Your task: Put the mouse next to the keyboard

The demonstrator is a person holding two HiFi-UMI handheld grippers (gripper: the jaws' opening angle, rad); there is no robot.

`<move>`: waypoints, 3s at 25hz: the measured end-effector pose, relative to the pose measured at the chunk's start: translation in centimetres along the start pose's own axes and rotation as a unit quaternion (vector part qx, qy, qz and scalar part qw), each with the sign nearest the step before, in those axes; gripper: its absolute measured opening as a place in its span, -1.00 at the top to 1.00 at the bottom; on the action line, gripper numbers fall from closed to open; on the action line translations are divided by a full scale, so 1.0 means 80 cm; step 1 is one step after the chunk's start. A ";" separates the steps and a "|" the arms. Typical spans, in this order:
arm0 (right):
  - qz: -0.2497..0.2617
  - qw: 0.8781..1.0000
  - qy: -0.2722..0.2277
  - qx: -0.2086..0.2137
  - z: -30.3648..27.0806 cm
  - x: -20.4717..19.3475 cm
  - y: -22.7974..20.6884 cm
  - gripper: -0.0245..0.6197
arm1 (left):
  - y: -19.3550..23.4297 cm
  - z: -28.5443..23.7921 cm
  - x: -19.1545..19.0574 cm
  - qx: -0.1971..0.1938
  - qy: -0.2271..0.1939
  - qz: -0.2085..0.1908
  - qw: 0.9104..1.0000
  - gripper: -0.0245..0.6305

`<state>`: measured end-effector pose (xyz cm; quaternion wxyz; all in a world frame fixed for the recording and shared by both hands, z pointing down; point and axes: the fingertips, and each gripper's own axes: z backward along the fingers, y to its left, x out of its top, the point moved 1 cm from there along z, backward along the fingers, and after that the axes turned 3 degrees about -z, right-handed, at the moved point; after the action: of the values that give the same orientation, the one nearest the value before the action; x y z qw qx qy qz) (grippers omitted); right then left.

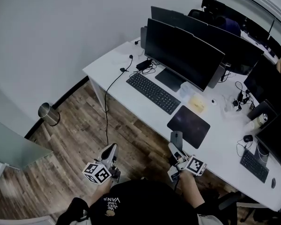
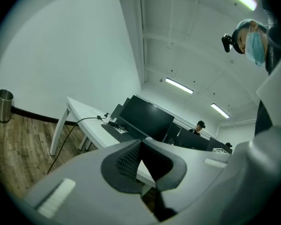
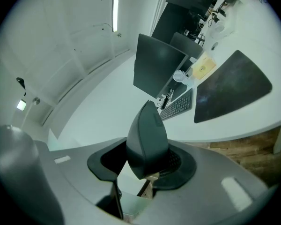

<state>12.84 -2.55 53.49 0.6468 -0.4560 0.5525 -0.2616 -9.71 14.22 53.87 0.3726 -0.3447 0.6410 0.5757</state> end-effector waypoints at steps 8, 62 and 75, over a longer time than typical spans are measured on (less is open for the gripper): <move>-0.016 1.000 0.000 -0.010 -0.012 0.019 -0.032 0.38 | 0.024 -0.029 0.005 0.023 0.000 -0.002 1.000 0.92; -0.148 0.909 -0.277 -0.275 -0.062 0.083 -0.206 0.39 | 0.025 -0.409 0.016 -0.303 0.210 -0.018 0.929 0.92; -0.180 0.907 -0.268 -0.270 -0.057 0.157 -0.280 0.39 | -0.021 -0.472 -0.008 -0.288 0.202 -0.021 0.936 0.92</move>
<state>15.38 -24.51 67.35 0.5647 -0.7576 0.3170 -0.0824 -10.98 -23.49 55.87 0.1320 -0.5600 0.5022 0.6456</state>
